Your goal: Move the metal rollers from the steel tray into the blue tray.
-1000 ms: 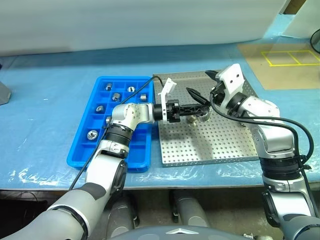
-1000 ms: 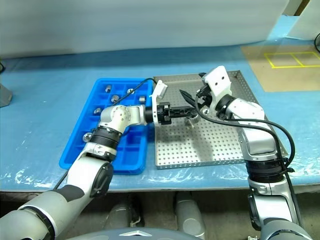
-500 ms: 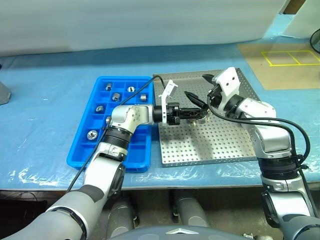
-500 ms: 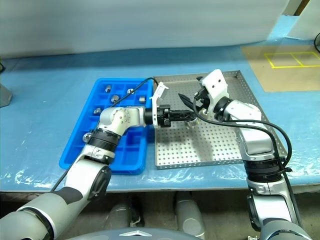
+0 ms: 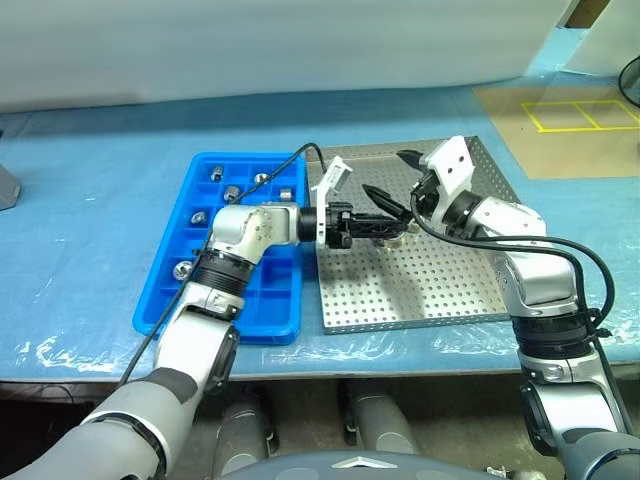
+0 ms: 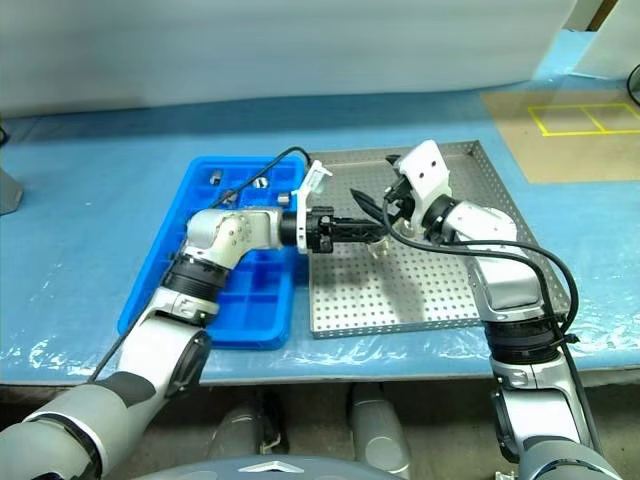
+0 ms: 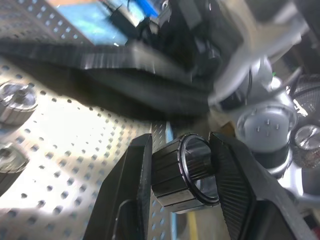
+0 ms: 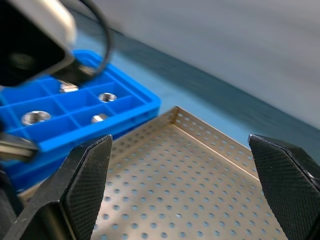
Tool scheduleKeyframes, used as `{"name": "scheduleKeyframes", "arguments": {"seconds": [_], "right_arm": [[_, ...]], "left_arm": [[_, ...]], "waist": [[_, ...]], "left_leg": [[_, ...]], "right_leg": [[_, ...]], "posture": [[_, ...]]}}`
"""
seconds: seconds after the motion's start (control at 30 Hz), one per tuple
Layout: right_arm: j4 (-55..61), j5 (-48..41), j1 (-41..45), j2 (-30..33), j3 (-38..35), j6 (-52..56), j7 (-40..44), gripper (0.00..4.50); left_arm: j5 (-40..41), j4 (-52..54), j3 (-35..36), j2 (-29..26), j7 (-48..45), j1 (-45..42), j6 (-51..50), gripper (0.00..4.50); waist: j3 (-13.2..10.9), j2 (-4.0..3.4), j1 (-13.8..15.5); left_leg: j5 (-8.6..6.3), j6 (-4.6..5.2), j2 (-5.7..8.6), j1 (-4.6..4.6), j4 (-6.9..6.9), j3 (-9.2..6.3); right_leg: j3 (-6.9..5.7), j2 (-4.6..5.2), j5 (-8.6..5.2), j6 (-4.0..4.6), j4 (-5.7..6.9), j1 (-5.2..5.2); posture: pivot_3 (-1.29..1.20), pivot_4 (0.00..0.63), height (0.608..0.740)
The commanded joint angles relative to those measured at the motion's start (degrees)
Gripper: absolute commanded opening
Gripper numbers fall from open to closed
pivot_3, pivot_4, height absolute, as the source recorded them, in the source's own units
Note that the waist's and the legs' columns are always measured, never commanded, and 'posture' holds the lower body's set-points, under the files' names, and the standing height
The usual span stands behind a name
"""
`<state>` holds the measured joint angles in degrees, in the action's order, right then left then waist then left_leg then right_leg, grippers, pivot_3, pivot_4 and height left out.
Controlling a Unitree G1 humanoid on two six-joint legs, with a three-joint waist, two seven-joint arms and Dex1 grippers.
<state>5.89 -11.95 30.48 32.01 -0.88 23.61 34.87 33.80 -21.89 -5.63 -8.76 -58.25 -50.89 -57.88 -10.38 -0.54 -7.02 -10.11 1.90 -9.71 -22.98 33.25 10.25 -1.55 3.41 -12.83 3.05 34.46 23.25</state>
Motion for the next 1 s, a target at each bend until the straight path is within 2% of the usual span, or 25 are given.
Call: {"name": "scheduleKeyframes", "arguments": {"seconds": [0.03,0.23,0.43,0.67,0.83,1.0], "right_arm": [[-2.01,2.14,1.14,3.59,-4.67,-3.47,-1.48,4.50],[-4.21,1.90,0.60,5.89,-7.76,-5.22,-1.61,4.50],[-2.53,1.34,-0.43,3.73,-4.93,-4.13,-0.14,4.50],[3.10,-4.87,0.03,-0.46,0.70,1.05,7.54,4.50],[3.87,-8.49,1.31,0.60,3.83,5.06,15.02,4.50],[4.94,-7.51,0.60,3.19,9.28,6.94,21.09,4.50]], "left_arm": [[-0.34,0.81,0.31,-2.67,-1.26,0.53,0.30,1.47],[-1.23,0.57,1.14,-5.12,-1.18,0.06,1.97,1.47],[-1.30,9.22,2.72,-9.24,-2.02,1.49,7.50,1.47],[-3.68,13.13,2.12,-17.16,-4.38,2.95,12.23,1.47],[-6.02,16.25,2.21,-23.37,-5.55,6.33,16.44,1.47],[-8.81,17.85,3.36,-28.27,-5.72,11.44,22.51,1.47]], "waist": [[-0.01,0.02,0.04],[-0.02,0.02,0.12],[-0.03,0.04,-0.08],[-0.08,-0.03,0.21],[-0.10,-0.04,1.12],[-0.11,-0.05,3.04]], "left_leg": [[0.00,0.00,-0.01,-0.01,0.00,0.00],[0.00,0.00,0.00,-0.05,-0.01,-0.01],[0.00,0.00,-0.06,0.00,-0.02,-0.01],[0.04,-0.07,-0.09,0.10,-0.04,-0.01],[0.04,-0.08,-0.09,0.06,-0.03,-0.02],[0.08,-0.16,-0.15,0.11,-0.09,-0.02]], "right_leg": [[0.00,-0.01,0.00,0.00,0.00,0.00],[-0.01,0.00,0.00,0.00,-0.03,0.00],[-0.02,-0.03,0.00,0.00,0.03,0.02],[-0.02,-0.04,0.00,0.01,0.16,0.02],[-0.02,-0.02,0.00,0.01,0.16,0.02],[-0.02,-0.03,-0.01,0.02,0.19,0.03]], "posture": [[-0.46,0.150,0.740],[-0.46,0.150,0.740],[-0.43,0.150,0.740],[-0.38,0.150,0.740],[-0.32,0.150,0.740],[-0.27,0.150,0.740]]}}
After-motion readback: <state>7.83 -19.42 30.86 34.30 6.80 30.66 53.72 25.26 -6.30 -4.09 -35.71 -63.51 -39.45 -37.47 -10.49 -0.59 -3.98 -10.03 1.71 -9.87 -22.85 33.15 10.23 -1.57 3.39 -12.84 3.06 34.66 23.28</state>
